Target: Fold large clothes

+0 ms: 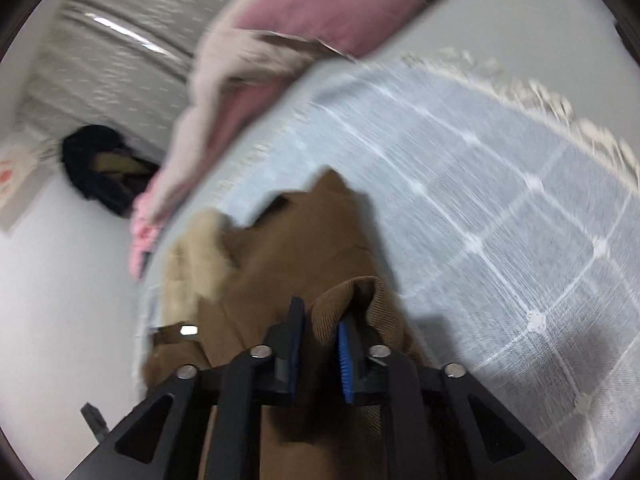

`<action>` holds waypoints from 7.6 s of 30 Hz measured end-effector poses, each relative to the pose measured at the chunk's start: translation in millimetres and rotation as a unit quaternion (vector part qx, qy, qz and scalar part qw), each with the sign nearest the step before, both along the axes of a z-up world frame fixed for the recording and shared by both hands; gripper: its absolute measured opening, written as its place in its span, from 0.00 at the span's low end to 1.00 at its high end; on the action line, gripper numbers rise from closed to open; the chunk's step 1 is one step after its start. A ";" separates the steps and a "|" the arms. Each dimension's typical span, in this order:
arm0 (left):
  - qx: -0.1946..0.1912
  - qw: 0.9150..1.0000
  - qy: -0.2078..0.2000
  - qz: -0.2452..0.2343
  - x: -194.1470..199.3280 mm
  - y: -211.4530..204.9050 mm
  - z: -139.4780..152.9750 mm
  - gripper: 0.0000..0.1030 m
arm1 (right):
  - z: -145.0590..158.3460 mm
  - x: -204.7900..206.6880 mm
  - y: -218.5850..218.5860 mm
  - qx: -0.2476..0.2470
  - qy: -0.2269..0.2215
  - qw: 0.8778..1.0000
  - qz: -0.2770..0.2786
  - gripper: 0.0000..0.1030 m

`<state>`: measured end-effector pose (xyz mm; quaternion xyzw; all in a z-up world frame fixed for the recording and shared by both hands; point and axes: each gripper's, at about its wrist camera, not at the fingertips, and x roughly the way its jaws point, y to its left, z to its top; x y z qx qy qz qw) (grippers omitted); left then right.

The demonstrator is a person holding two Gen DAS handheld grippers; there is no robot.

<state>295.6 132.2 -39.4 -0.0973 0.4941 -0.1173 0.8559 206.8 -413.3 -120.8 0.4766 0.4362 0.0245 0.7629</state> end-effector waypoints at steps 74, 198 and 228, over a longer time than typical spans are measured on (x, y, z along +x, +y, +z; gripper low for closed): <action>0.161 0.980 -0.112 0.046 171.7 -155.5 4.2 0.65 | 59.2 236.5 239.8 -0.322 -0.125 0.927 0.149 0.70; -0.163 0.949 -0.237 0.129 -153.2 -37.5 102.1 0.27 | 72.2 -46.7 298.1 -0.225 -0.093 0.944 0.223 0.73; -0.030 0.953 -0.169 -0.251 -200.2 -167.7 62.0 0.92 | 37.7 -78.9 116.3 0.131 -0.072 0.988 0.027 0.80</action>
